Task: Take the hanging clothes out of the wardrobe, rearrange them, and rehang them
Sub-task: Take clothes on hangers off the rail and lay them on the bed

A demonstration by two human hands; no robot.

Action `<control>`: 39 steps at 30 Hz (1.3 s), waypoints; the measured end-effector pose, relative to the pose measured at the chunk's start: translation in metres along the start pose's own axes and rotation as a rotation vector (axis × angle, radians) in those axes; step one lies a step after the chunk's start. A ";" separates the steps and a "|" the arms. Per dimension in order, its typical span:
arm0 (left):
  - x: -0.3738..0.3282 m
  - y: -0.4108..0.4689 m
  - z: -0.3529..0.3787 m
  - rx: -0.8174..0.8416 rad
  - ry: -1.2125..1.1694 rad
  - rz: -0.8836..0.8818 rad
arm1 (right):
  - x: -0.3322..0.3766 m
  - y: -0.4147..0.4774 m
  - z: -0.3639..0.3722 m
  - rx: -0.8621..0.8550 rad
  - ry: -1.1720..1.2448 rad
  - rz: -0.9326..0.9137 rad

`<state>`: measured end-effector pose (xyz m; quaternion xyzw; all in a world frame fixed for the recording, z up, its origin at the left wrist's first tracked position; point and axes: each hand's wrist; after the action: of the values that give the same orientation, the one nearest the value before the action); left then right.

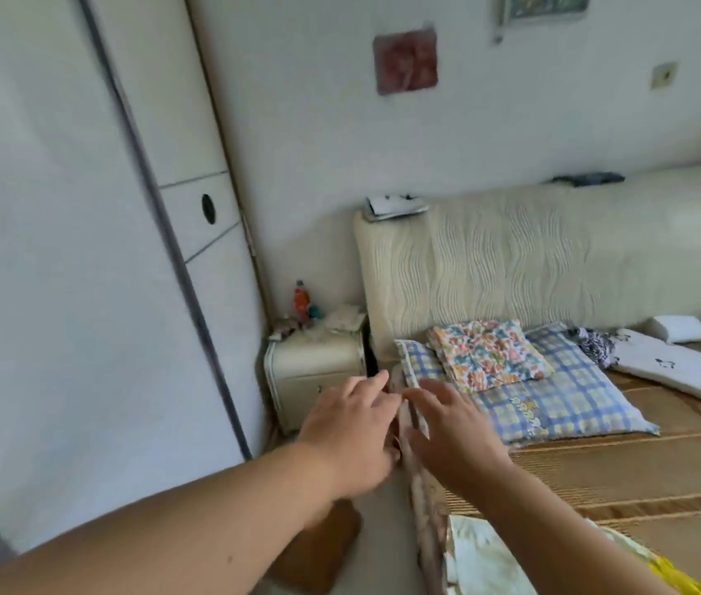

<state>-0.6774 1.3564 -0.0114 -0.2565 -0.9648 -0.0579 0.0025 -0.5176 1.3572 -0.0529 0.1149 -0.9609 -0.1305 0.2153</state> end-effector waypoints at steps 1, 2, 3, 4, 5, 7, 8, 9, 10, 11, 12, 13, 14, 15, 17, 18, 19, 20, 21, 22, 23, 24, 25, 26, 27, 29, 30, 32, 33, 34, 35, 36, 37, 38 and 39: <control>0.010 -0.028 -0.022 -0.030 0.000 -0.043 | 0.030 -0.002 -0.011 -0.009 0.001 -0.057; 0.019 -0.059 -0.043 -0.066 0.006 -0.093 | 0.062 -0.005 -0.022 -0.019 -0.006 -0.118; 0.027 -0.090 -0.060 -0.108 0.008 -0.147 | 0.092 -0.009 -0.032 -0.023 -0.004 -0.179; 0.034 -0.117 -0.072 -0.155 -0.004 -0.206 | 0.119 -0.014 -0.040 -0.022 0.005 -0.232; 0.041 -0.148 -0.087 -0.208 -0.017 -0.271 | 0.150 -0.020 -0.049 -0.024 0.020 -0.292; 0.054 -0.205 -0.111 -0.286 -0.032 -0.385 | 0.208 -0.031 -0.065 -0.024 0.042 -0.404; 0.059 -0.230 -0.122 -0.316 -0.038 -0.441 | 0.236 -0.036 -0.072 -0.023 0.046 -0.457; 0.063 -0.249 -0.132 -0.339 -0.042 -0.493 | 0.260 -0.041 -0.078 -0.023 0.045 -0.502; 0.069 -0.273 -0.145 -0.367 -0.034 -0.549 | 0.288 -0.046 -0.084 -0.028 0.053 -0.552; 0.073 -0.292 -0.157 -0.393 -0.026 -0.597 | 0.313 -0.051 -0.090 -0.030 0.068 -0.596; 0.079 -0.312 -0.170 -0.423 -0.020 -0.647 | 0.339 -0.054 -0.093 -0.034 0.089 -0.638; 0.084 -0.330 -0.182 -0.457 -0.016 -0.692 | 0.363 -0.058 -0.097 -0.037 0.118 -0.677; 0.089 -0.343 -0.193 -0.487 -0.004 -0.732 | 0.382 -0.061 -0.099 -0.042 0.141 -0.712; 0.095 -0.360 -0.206 -0.514 0.026 -0.778 | 0.405 -0.065 -0.103 -0.049 0.166 -0.759; 0.103 -0.390 -0.232 -0.538 0.093 -0.878 | 0.445 -0.069 -0.109 -0.058 0.205 -0.850; 0.106 -0.404 -0.246 -0.545 0.134 -0.924 | 0.463 -0.070 -0.113 -0.062 0.225 -0.897; 0.107 -0.415 -0.258 -0.548 0.180 -0.963 | 0.477 -0.070 -0.117 -0.064 0.235 -0.940; 0.108 -0.428 -0.270 -0.555 0.233 -1.006 | 0.493 -0.071 -0.123 -0.067 0.252 -0.993; 0.107 -0.439 -0.280 -0.560 0.274 -1.046 | 0.506 -0.071 -0.128 -0.066 0.269 -1.036; 0.107 -0.449 -0.291 -0.569 0.310 -1.083 | 0.520 -0.070 -0.133 -0.069 0.289 -1.077; 0.105 -0.459 -0.301 -0.576 0.345 -1.112 | 0.533 -0.069 -0.137 -0.067 0.313 -1.110; 0.104 -0.468 -0.310 -0.584 0.378 -1.137 | 0.544 -0.069 -0.141 -0.062 0.333 -1.137; 0.103 -0.478 -0.321 -0.597 0.418 -1.167 | 0.556 -0.067 -0.146 -0.060 0.358 -1.173; 0.100 -0.485 -0.331 -0.609 0.455 -1.195 | 0.566 -0.065 -0.150 -0.060 0.380 -1.210; 0.098 -0.493 -0.342 -0.621 0.497 -1.224 | 0.577 -0.062 -0.155 -0.060 0.398 -1.250; 0.089 -0.507 -0.362 -0.627 0.588 -1.271 | 0.594 -0.058 -0.163 -0.047 0.419 -1.307; 0.084 -0.514 -0.372 -0.630 0.640 -1.297 | 0.604 -0.055 -0.168 -0.042 0.430 -1.332; 0.074 -0.528 -0.390 -0.624 0.751 -1.344 | 0.621 -0.049 -0.175 -0.027 0.443 -1.365; 0.069 -0.534 -0.398 -0.614 0.816 -1.364 | 0.630 -0.046 -0.179 -0.017 0.447 -1.378; 0.064 -0.540 -0.406 -0.601 0.886 -1.379 | 0.638 -0.044 -0.182 -0.009 0.453 -1.386; 0.060 -0.544 -0.415 -0.582 0.965 -1.397 | 0.648 -0.042 -0.185 -0.002 0.467 -1.394; 0.057 -0.547 -0.424 -0.558 1.040 -1.414 | 0.657 -0.040 -0.187 0.006 0.476 -1.396; 0.055 -0.550 -0.433 -0.536 1.101 -1.432 | 0.668 -0.038 -0.190 0.017 0.484 -1.397; 0.054 -0.552 -0.442 -0.518 1.147 -1.451 | 0.678 -0.037 -0.193 0.033 0.489 -1.396; 0.054 -0.553 -0.450 -0.503 1.188 -1.469 | 0.689 -0.036 -0.195 0.051 0.489 -1.394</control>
<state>-1.0090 0.8560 0.3767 0.4865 -0.6855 -0.3691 0.3966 -1.0317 1.0929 0.3707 0.7294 -0.5924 -0.1853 0.2877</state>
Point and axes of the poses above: each hand's wrist, its own y-axis towards the middle knuckle, its own z-axis out of the palm, x = y × z
